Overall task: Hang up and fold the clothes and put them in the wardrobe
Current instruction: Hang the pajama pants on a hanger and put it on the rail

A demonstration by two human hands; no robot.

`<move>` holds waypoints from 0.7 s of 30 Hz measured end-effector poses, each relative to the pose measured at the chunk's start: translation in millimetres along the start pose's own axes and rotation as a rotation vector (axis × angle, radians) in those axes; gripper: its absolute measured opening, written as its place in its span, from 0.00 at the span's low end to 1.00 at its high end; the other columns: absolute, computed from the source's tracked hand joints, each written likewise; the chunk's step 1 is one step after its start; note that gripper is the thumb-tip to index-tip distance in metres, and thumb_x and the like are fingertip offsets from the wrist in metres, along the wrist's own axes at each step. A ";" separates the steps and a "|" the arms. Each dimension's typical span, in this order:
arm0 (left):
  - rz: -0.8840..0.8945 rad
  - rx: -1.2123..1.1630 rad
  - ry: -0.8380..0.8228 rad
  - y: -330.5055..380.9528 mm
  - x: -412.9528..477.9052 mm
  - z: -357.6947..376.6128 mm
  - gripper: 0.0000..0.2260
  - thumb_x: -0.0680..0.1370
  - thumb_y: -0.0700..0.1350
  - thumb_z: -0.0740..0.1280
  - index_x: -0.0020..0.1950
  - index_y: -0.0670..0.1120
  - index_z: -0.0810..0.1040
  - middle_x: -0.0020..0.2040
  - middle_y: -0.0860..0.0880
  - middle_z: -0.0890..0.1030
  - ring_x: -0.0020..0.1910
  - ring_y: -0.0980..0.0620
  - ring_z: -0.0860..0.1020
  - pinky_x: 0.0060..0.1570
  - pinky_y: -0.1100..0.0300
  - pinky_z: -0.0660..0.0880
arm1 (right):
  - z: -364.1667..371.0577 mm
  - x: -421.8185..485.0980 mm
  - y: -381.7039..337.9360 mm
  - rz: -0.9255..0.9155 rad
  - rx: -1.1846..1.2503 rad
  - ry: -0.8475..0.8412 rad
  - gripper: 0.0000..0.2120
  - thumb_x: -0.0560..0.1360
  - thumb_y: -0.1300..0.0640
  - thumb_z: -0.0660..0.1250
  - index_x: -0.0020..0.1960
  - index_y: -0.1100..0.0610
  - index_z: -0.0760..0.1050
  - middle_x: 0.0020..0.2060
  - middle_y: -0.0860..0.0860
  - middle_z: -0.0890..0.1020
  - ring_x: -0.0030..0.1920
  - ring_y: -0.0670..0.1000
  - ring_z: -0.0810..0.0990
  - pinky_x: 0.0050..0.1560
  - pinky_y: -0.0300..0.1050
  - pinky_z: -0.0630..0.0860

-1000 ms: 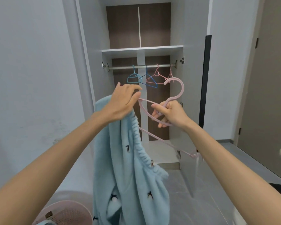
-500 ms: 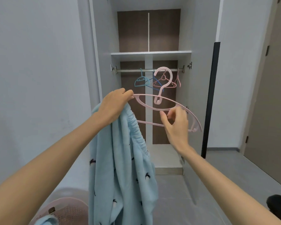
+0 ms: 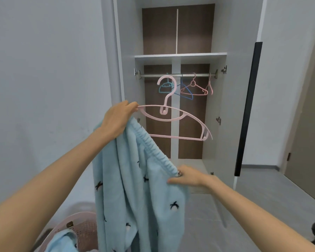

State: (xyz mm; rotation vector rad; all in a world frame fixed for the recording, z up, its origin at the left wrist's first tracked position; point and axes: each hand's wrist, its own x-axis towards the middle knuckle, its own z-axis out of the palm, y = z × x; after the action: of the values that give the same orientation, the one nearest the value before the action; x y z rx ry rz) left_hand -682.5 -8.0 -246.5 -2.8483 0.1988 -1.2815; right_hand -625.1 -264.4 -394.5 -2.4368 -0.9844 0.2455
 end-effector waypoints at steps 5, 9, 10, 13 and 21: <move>-0.079 -0.237 -0.079 -28.6 -24.7 11.3 0.11 0.83 0.45 0.56 0.58 0.46 0.77 0.55 0.48 0.80 0.51 0.46 0.77 0.49 0.51 0.72 | -10.9 -7.5 39.6 0.250 -0.458 0.123 0.12 0.80 0.43 0.57 0.47 0.49 0.73 0.55 0.52 0.81 0.60 0.55 0.76 0.71 0.59 0.54; -0.068 -0.328 -0.113 -41.4 -44.0 13.8 0.12 0.83 0.47 0.56 0.60 0.50 0.78 0.56 0.53 0.81 0.53 0.51 0.78 0.49 0.55 0.72 | -36.0 -11.3 50.1 0.278 -0.494 0.208 0.17 0.82 0.46 0.55 0.69 0.44 0.69 0.69 0.47 0.72 0.72 0.52 0.66 0.70 0.72 0.42; -0.075 -0.322 -0.122 -44.8 -48.4 13.0 0.13 0.83 0.48 0.56 0.60 0.50 0.78 0.55 0.54 0.81 0.53 0.52 0.78 0.50 0.54 0.72 | -43.4 -12.9 51.1 0.266 -0.517 0.238 0.17 0.82 0.46 0.55 0.69 0.44 0.70 0.70 0.46 0.70 0.73 0.50 0.63 0.70 0.74 0.42; -0.055 -0.254 -0.144 -49.9 -58.8 9.4 0.18 0.80 0.53 0.52 0.56 0.47 0.77 0.51 0.49 0.81 0.49 0.47 0.78 0.50 0.51 0.73 | -64.1 -13.3 46.1 0.259 -0.585 0.356 0.12 0.81 0.48 0.55 0.59 0.50 0.74 0.68 0.47 0.72 0.73 0.50 0.63 0.71 0.72 0.40; -0.013 -0.179 -0.084 -20.7 -52.7 24.7 0.09 0.82 0.45 0.59 0.53 0.45 0.78 0.46 0.48 0.81 0.45 0.45 0.78 0.45 0.50 0.73 | -89.6 11.2 -10.1 -0.043 -0.522 0.594 0.06 0.75 0.56 0.60 0.50 0.55 0.73 0.57 0.51 0.77 0.64 0.52 0.70 0.73 0.58 0.58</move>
State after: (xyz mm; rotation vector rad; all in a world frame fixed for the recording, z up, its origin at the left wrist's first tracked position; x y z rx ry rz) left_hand -696.4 17.9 -300.8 -3.0503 0.3084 -1.2008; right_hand -592.6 -284.5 -312.1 -2.6672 -0.8922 -0.8023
